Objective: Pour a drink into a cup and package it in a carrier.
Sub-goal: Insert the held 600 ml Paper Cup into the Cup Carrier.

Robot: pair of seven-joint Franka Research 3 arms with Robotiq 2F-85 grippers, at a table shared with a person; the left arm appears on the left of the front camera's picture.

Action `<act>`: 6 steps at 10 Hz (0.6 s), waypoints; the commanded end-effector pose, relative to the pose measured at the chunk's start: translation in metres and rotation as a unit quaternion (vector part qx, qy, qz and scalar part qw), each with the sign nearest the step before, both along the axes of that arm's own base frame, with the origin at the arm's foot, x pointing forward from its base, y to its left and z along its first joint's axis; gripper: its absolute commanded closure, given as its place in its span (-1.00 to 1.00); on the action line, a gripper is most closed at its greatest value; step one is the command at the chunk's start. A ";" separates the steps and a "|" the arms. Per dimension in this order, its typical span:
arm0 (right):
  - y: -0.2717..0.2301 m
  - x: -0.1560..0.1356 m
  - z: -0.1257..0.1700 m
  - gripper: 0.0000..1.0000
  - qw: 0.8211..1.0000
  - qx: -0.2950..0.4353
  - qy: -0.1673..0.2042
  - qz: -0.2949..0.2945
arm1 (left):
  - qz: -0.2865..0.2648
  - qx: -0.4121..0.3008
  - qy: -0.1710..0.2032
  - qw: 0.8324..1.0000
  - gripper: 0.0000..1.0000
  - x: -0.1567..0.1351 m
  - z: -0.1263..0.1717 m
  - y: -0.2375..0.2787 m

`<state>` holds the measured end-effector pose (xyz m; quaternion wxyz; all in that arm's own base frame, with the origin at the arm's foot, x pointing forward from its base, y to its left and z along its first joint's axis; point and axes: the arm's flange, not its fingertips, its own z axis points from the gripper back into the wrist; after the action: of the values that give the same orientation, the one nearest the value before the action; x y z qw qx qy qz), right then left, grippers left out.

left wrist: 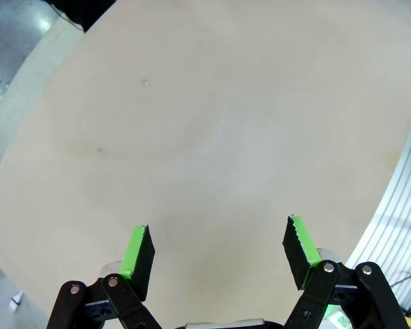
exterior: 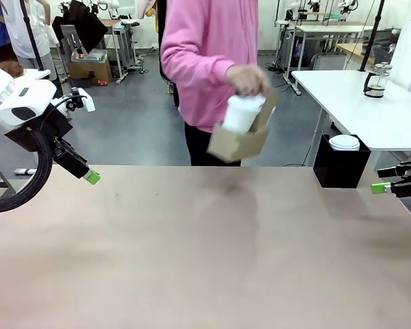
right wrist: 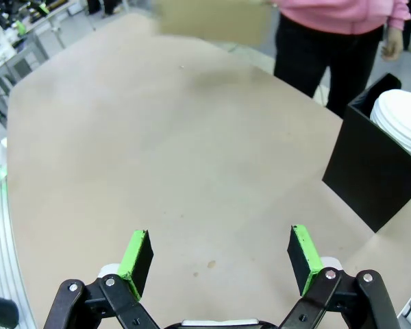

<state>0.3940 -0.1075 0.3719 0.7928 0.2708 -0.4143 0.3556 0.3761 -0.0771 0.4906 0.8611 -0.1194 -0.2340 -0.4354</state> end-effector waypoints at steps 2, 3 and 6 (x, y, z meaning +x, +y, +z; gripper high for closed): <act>-0.002 0.002 0.001 -1.00 1.000 0.003 0.000 0.003 | 0.000 0.006 0.001 1.000 -0.87 0.001 0.001 0.001; -0.002 0.002 0.001 -1.00 1.000 0.003 0.000 0.003 | 0.000 0.006 0.001 1.000 -0.87 0.001 0.001 0.001; -0.002 0.002 0.001 -1.00 1.000 0.003 0.000 0.003 | 0.000 0.006 0.001 1.000 -0.87 0.001 0.001 0.001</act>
<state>0.3940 -0.1075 0.3719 0.7928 0.2708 -0.4143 0.3556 0.3761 -0.0771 0.4906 0.8611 -0.1194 -0.2340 -0.4354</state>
